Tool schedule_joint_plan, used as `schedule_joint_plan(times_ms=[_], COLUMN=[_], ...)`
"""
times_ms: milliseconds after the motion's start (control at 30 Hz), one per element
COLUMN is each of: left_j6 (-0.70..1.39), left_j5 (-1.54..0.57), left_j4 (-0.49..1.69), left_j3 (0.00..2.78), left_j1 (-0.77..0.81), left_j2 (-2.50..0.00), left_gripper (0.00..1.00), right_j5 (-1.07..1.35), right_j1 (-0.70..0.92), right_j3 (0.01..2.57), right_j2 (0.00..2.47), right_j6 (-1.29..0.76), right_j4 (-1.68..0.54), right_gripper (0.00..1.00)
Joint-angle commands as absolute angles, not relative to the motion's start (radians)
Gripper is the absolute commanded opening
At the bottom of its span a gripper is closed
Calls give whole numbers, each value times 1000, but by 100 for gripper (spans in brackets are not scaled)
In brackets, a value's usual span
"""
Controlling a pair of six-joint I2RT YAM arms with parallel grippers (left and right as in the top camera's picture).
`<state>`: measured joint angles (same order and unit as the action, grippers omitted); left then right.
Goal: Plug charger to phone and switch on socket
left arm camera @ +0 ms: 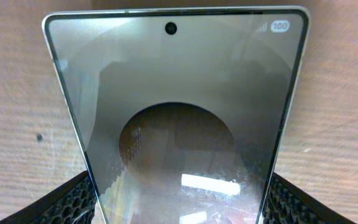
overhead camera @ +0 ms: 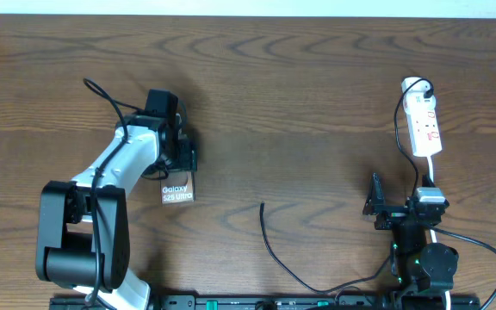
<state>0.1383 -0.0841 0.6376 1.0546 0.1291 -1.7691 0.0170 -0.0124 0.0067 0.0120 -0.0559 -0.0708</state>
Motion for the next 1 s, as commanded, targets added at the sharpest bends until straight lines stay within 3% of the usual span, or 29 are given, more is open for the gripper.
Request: schedule_joint_plan(times_ms=[0,267,333,567,633,800,967], left_j6=[151,151,151,151,151,151,151], left_j5=[-93,-93,-93,-93,-93,-93,-94], left_j4=[635,627,627,627,627,628,631], left_j3=[1029,1029,1028,1027,1027,1027,1027], left_j1=[130,130,130,130,130,130,130], left_j2=[-1782,-1810,-1811,-1811,-1811,-1811,-1811], left_gripper=[7,8,16,73,84,94,95], right_j5=[10,10,10,10,10,10,10], right_j1=[-4,-4,-4,-4,-4,-4,-4], right_j3=[6,6,6,6,6,6,6], right_j2=[11,11,11,11,11,11,11], right_j6=[-44,-44,-44,-44,-44,-44,-44], right_j4=[-75,-75,-75,-75,-75,-75,-75], right_gripper=[99,99,99,99,99,99,99])
